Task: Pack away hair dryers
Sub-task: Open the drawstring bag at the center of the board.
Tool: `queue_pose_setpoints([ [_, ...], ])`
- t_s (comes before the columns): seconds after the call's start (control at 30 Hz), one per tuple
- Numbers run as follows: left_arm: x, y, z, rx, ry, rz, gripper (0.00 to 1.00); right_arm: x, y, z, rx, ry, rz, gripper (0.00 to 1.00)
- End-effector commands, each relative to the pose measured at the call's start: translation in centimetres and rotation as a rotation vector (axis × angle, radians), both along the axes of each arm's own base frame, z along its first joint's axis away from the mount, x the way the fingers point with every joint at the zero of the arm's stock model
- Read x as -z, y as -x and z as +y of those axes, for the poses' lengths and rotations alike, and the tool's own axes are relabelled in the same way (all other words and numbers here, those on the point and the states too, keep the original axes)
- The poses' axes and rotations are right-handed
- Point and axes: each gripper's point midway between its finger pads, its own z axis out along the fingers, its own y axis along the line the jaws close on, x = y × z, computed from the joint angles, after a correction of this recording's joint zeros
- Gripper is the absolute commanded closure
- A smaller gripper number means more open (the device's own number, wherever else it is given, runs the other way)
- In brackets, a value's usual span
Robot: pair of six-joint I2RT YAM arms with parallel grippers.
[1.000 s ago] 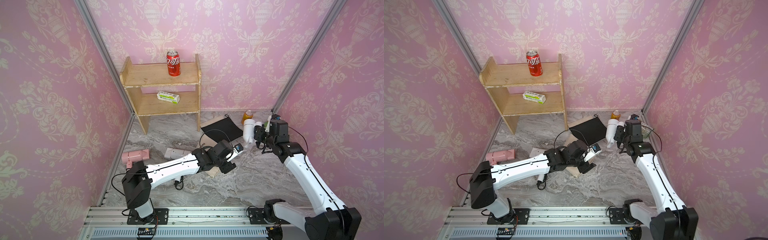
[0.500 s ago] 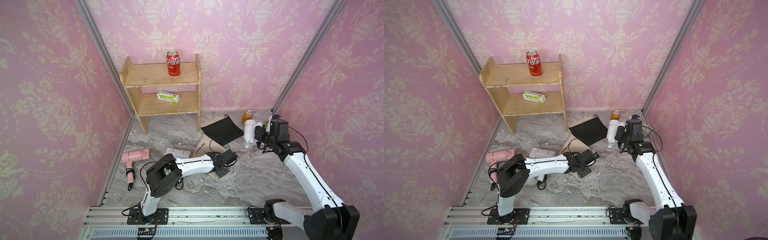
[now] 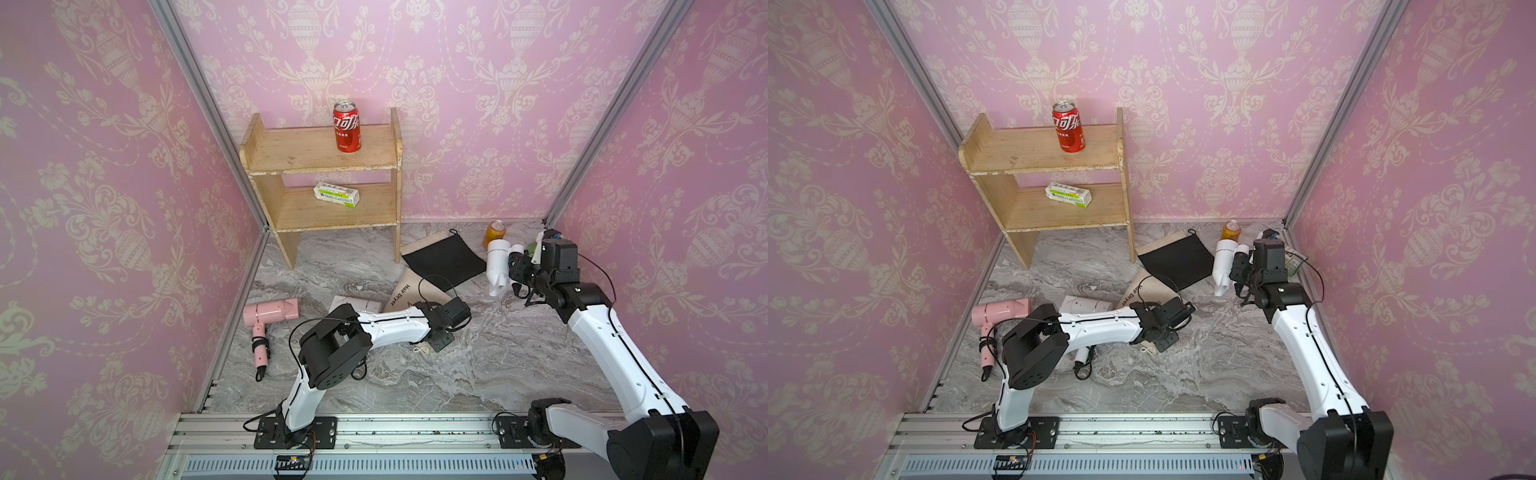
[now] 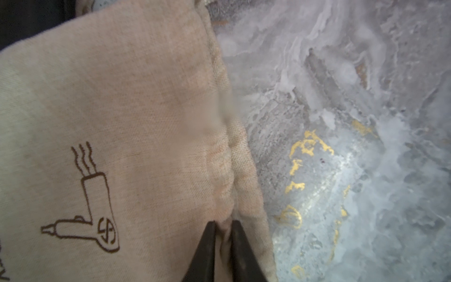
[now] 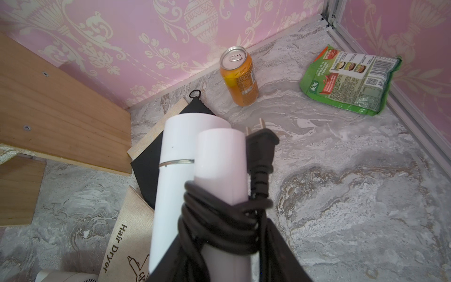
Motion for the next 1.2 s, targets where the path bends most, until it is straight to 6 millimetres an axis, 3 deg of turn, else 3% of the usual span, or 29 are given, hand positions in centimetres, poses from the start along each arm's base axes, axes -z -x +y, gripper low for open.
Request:
queue_pose_setpoints([
  [0.0, -0.6, -0.7, -0.1, -0.013, 0.011, -0.005, 1.0, -2.1, -1.0, 0.1, -0.005, -0.016, -0.07, 0.72],
  [0.17, -2.0, -0.9, -0.3, -0.016, 0.047, -0.013, 1.0, -2.0, -1.0, 0.1, -0.008, -0.012, -0.064, 0.72],
  [0.4, -7.6, -3.1, 1.0, -0.034, 0.132, -0.085, 1.0, -2.4, -0.8, 0.3, -0.024, -0.013, -0.073, 0.72],
  [0.6, -12.3, -5.9, 3.6, -0.082, 0.206, -0.151, 1.0, -3.1, 0.1, 1.3, -0.083, -0.021, -0.097, 0.71],
  [0.8, -13.0, -7.6, 5.7, -0.134, 0.212, -0.165, 1.0, -2.5, 1.8, 3.8, -0.198, -0.043, -0.074, 0.71],
  [1.17, -14.6, -9.0, 5.8, -0.184, 0.272, -0.187, 1.0, 1.5, 6.1, 10.7, -0.471, -0.056, 0.072, 0.71],
])
